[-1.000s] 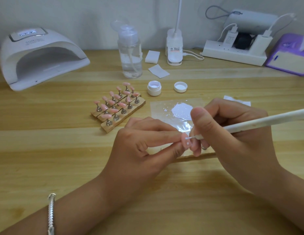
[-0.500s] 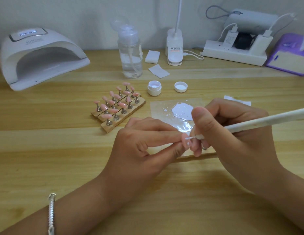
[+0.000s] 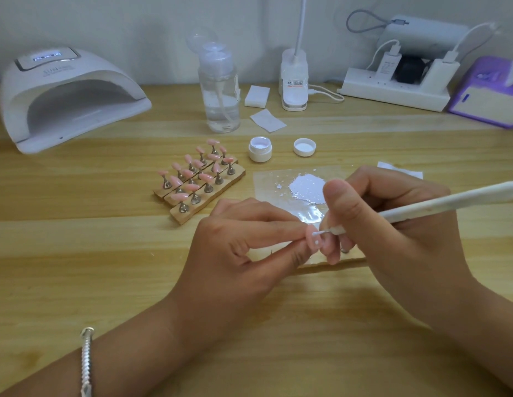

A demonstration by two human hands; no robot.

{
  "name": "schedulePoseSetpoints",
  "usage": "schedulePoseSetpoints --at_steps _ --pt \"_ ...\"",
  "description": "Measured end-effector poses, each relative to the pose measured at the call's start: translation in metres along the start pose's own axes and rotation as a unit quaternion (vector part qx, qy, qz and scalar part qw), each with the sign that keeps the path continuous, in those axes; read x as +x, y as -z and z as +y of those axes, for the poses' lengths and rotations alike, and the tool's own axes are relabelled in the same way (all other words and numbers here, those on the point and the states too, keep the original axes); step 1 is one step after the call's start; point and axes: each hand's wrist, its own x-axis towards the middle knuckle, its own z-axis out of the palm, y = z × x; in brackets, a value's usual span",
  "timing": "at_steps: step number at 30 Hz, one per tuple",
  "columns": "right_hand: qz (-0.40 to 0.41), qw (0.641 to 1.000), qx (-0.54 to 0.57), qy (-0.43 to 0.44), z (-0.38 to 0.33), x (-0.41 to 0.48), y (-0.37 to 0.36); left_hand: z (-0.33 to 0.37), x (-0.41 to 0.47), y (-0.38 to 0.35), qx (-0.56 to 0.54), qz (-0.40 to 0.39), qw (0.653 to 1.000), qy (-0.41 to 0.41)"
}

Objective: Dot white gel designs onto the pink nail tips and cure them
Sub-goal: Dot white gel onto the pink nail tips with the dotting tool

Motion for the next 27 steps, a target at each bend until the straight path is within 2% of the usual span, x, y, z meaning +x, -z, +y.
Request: schedulePoseSetpoints --at_steps 7,10,13,18,27 --pt "0.079 0.996 0.05 -0.005 -0.003 0.013 0.008 -0.002 -0.002 -0.002 -0.004 0.014 1.0 0.005" --pt "0.103 0.994 0.038 -0.01 -0.001 0.022 0.019 -0.003 -0.002 -0.002 -0.002 0.018 1.0 0.004" --pt "0.092 0.995 -0.034 -0.027 0.006 0.029 0.033 -0.003 -0.002 -0.002 -0.006 0.02 1.0 0.006" --pt "0.055 0.975 -0.18 -0.117 0.016 0.036 0.05 -0.003 -0.002 -0.002 -0.003 0.021 1.0 0.009" --pt "-0.009 0.972 -0.215 -0.089 0.039 0.038 0.058 -0.002 -0.002 -0.002 0.006 0.018 1.0 0.01"
